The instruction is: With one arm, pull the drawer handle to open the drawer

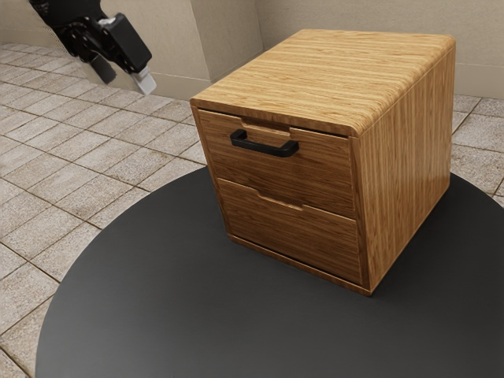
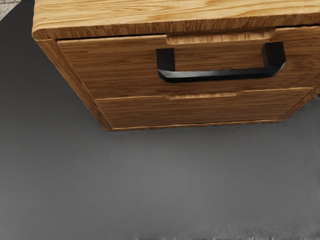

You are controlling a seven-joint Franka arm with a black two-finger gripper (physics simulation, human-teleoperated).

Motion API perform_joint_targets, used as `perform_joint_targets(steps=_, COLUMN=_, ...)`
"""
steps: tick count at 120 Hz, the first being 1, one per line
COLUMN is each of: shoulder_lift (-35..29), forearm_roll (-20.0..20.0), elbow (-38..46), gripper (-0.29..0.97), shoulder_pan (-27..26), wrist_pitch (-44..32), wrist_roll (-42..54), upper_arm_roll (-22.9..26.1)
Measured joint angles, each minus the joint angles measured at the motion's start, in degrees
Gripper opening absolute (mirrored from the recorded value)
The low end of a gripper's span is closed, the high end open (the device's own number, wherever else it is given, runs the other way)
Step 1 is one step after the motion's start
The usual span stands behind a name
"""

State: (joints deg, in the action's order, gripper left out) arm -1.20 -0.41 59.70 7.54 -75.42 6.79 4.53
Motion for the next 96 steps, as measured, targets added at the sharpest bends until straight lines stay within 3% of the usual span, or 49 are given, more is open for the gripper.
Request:
perform_joint_targets(steps=30, shoulder_lift=0.3, forearm_roll=0.4, elbow=0.4, gripper=0.68, shoulder_pan=-4.6, wrist_pitch=0.8, wrist_roll=1.0, upper_arm_roll=0.6)
perform_joint_targets(steps=49, shoulder_lift=-1.9, forearm_roll=4.5, elbow=6.1, gripper=0.68, shoulder_pan=5.2, wrist_pitch=1.6, wrist_roll=7.3, upper_arm_roll=12.4)
perform_joint_targets(steps=71, shoulder_lift=-4.3, forearm_roll=5.3, elbow=8.8, gripper=0.68, shoulder_pan=-0.9, wrist_pitch=7.2, wrist_roll=12.5, upper_arm_roll=17.1)
perform_joint_targets(steps=87, shoulder_lift=-23.9, forearm_roll=-0.7, elbow=40.9, gripper=0.68, shoulder_pan=-1.0, wrist_pitch=-3.5, wrist_roll=15.7, upper_arm_roll=13.1)
perform_joint_targets(steps=96, shoulder_lift=-28.8, forearm_roll=-3.1, elbow=50.5, gripper=0.68, shoulder_pan=-1.1, wrist_pitch=-11.1, wrist_roll=20.2, upper_arm_roll=11.1)
